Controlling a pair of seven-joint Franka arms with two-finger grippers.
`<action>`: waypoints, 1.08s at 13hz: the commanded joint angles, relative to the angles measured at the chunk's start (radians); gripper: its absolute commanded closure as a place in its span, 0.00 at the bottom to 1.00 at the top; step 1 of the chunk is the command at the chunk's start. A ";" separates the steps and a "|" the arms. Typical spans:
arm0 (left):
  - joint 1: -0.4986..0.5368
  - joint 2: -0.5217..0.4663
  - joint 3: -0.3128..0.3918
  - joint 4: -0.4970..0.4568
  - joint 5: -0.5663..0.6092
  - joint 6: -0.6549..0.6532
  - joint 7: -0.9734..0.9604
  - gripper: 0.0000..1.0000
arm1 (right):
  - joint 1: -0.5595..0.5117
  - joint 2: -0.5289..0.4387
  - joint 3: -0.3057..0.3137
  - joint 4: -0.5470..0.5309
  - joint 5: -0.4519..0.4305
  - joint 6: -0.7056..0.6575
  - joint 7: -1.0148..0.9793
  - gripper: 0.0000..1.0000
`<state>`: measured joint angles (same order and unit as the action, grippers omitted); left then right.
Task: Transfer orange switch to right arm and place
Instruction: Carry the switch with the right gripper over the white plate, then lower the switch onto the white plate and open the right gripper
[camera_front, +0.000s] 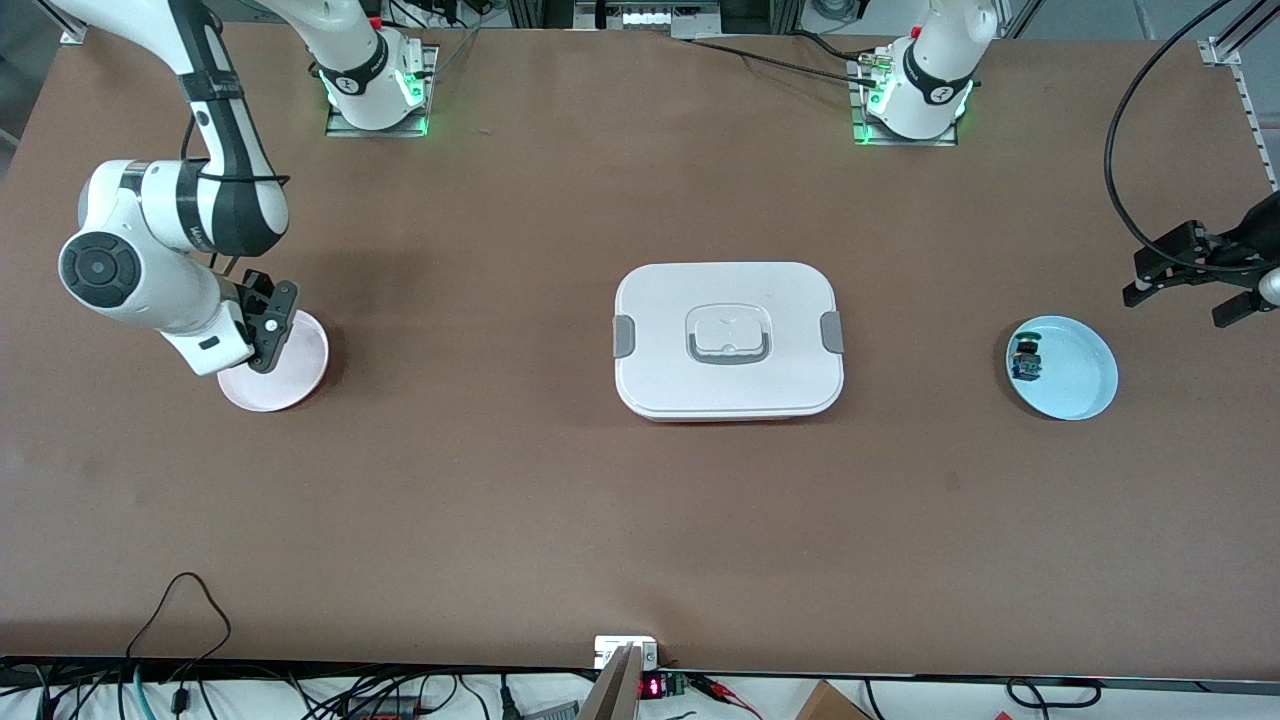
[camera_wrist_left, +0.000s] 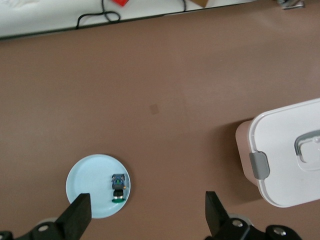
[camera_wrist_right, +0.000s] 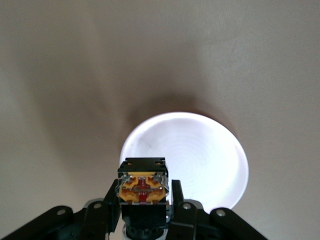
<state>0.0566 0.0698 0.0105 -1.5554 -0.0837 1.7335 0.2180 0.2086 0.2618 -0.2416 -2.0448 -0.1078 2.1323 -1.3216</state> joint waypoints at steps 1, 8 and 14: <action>-0.041 -0.016 0.005 -0.012 0.070 -0.028 -0.117 0.00 | -0.060 0.014 0.013 -0.021 -0.016 0.078 -0.125 0.95; -0.038 -0.008 0.005 -0.006 0.071 -0.054 -0.123 0.00 | -0.103 0.059 0.015 -0.141 -0.012 0.357 -0.260 0.94; -0.026 0.021 0.011 -0.002 0.070 -0.086 -0.124 0.00 | -0.120 0.115 0.019 -0.190 0.030 0.471 -0.272 0.94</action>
<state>0.0281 0.0757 0.0187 -1.5639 -0.0385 1.6660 0.1050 0.1098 0.3711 -0.2400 -2.2191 -0.1002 2.5582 -1.5587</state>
